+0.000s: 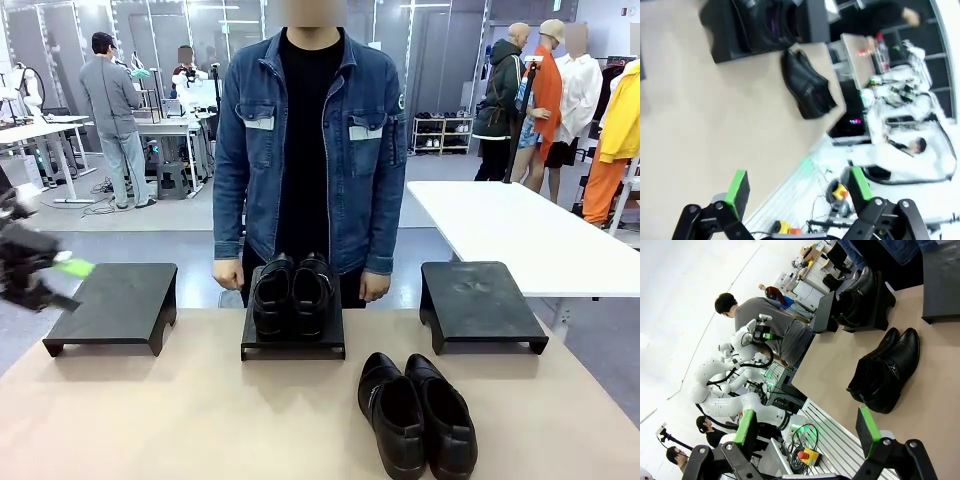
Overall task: Place the shoes on the stand as instructed by the person.
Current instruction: Pick up another pair of Shoes and place it on the Shoes Stand indicated by the person.
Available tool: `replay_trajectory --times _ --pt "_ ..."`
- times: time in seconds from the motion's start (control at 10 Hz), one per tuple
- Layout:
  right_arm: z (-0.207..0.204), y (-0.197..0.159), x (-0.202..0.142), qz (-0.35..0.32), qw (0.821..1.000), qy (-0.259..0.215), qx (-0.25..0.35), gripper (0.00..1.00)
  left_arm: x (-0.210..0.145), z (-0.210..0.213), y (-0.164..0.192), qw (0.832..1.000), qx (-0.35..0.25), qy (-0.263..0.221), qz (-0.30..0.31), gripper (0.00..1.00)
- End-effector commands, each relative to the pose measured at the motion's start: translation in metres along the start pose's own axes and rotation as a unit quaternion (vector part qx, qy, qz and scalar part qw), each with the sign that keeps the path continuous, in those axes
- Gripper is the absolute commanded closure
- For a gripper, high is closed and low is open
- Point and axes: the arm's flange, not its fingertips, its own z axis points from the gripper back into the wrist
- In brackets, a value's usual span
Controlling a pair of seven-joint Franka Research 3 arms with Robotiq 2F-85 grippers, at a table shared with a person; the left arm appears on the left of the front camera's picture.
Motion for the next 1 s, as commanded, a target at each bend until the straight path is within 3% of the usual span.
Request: replay_trajectory --times 0.0,0.4,0.7,0.9 --pt "0.002 0.001 0.0 0.011 1.0 0.0 0.003 0.0 -0.016 0.035 0.049 0.997 -0.072 0.033 -0.02 0.0" --pt "0.002 0.001 0.0 0.011 1.0 0.0 0.003 0.0 -0.069 0.077 0.135 0.982 -0.186 -0.014 -0.041 0.0" --pt "0.002 0.001 0.0 0.011 1.0 0.0 0.003 0.0 -0.087 0.085 0.154 0.978 -0.194 -0.068 -0.033 0.0" --pt "0.002 0.001 0.0 0.011 1.0 0.0 0.003 0.0 -0.096 0.081 0.158 0.981 -0.188 -0.047 -0.029 0.0"
